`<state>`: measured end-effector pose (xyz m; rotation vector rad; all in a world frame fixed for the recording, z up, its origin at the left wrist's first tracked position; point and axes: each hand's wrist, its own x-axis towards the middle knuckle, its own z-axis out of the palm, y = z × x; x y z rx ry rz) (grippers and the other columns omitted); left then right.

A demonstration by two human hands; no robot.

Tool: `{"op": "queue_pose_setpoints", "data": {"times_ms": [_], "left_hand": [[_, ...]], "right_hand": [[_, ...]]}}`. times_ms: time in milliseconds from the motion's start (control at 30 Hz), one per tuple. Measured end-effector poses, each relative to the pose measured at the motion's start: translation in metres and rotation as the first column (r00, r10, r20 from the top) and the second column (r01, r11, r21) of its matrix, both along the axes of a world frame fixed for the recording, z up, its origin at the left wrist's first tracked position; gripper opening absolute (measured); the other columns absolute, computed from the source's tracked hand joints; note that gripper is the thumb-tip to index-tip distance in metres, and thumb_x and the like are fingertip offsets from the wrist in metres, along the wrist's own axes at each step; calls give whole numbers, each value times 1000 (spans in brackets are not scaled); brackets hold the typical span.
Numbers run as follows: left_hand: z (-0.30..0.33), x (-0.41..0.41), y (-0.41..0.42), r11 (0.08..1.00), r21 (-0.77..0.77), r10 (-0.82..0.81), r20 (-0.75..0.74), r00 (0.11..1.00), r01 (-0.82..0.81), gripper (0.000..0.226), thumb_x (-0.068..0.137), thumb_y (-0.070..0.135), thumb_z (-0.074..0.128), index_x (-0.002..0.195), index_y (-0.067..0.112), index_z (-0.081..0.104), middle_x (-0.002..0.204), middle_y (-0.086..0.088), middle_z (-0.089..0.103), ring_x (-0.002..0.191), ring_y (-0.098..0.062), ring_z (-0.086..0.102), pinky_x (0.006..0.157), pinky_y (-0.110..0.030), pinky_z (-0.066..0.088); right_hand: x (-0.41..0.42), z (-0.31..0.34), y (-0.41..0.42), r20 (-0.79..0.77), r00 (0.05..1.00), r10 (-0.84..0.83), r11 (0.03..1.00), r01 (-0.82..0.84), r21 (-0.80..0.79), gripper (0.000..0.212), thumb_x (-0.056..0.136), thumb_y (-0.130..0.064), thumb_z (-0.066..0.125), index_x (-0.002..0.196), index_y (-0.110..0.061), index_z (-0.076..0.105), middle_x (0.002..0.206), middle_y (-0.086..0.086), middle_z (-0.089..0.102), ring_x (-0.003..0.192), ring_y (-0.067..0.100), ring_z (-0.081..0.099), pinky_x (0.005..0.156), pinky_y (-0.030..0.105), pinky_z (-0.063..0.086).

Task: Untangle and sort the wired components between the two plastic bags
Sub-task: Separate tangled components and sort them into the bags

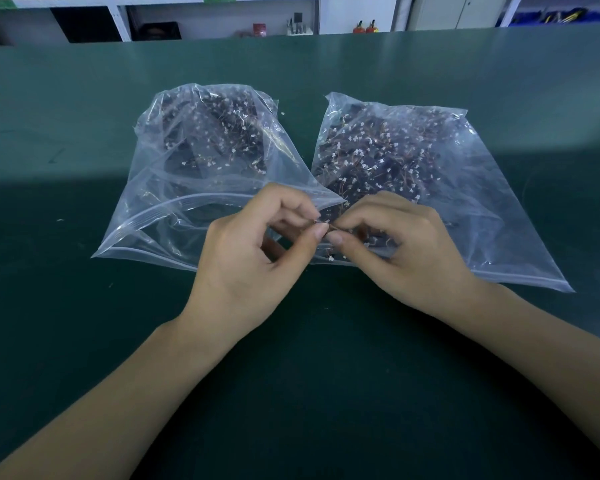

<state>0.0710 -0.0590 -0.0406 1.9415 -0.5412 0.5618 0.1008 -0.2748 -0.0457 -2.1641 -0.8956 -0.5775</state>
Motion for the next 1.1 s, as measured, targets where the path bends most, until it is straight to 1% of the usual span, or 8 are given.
{"op": "queue_pose_setpoints", "data": {"times_ms": [67, 167, 267, 300, 467, 800, 1000, 1100], "left_hand": [[-1, 1, 1, 1000, -12, -13, -26, 1000, 12, 14, 100, 21, 74, 110, 22, 65, 89, 11, 76, 83, -20, 73, 61, -40, 59], [-1, 1, 2, 1000, -8, -18, -53, 998, 18, 13, 102, 21, 70, 115, 21, 67, 83, 6, 75, 80, -20, 72, 63, -38, 57], [-1, 0, 1, 1000, 17, -2, -59, 998, 3, 3, 101, 18, 71, 102, 21, 71, 80, 5, 70, 79, -20, 69, 61, -33, 52], [-1, 0, 1, 1000, 28, 6, -54, 999, -5, 4, 101, 17, 71, 100, 21, 72, 81, 6, 69, 81, -19, 69, 60, -32, 52], [0, 1, 1, 999, 47, 21, -54, 998, -19, 6, 101, 17, 72, 98, 22, 73, 84, 10, 69, 86, -18, 69, 61, -26, 51], [-1, 2, 3, 997, 73, 13, -19, 1000, -12, 6, 100, 15, 72, 98, 21, 72, 87, 10, 69, 88, -19, 69, 58, -37, 51], [0, 2, 2, 996, 85, 7, -9, 1000, -6, 7, 100, 14, 72, 98, 20, 72, 87, 10, 68, 88, -20, 69, 58, -38, 51], [0, 2, 2, 995, 99, 20, -2, 1000, -20, 6, 100, 14, 72, 98, 20, 72, 87, 11, 68, 88, -19, 70, 58, -37, 52]], "right_hand": [[1, 1, 0, 6, 1000, -4, 1000, 4, 10, 18, 104, -20, 70, 91, -8, 76, 83, 0, 69, 77, 22, 62, 74, 35, 51], [-1, 1, 0, 0, 1000, 12, 1000, -12, -1, 19, 105, -19, 66, 94, -6, 75, 85, 0, 70, 78, 23, 62, 76, 35, 51], [-2, 3, 0, 0, 999, 32, 999, -32, -14, 19, 106, -19, 65, 96, -7, 75, 88, -2, 70, 79, 23, 63, 78, 39, 51], [-2, 3, 0, 1, 1000, 31, 999, -31, -14, 20, 106, -20, 65, 96, -7, 76, 89, -2, 70, 79, 23, 63, 78, 40, 52], [-3, 3, 0, -7, 1000, 9, 1000, -9, -6, 18, 106, -20, 65, 96, -9, 75, 87, -4, 68, 80, 20, 62, 76, 38, 51], [-3, 3, 1, -29, 999, 13, 1000, -14, -22, 21, 106, -22, 61, 94, -8, 72, 87, -4, 68, 80, 21, 62, 77, 41, 51], [-3, 3, 1, -53, 998, 16, 999, -18, -33, 22, 106, -22, 62, 93, -8, 72, 84, -2, 69, 81, 18, 61, 78, 37, 51], [-2, 4, 1, -47, 999, 16, 999, -17, -29, 23, 105, -24, 63, 90, -9, 72, 83, -3, 68, 80, 21, 61, 79, 39, 50]]}}
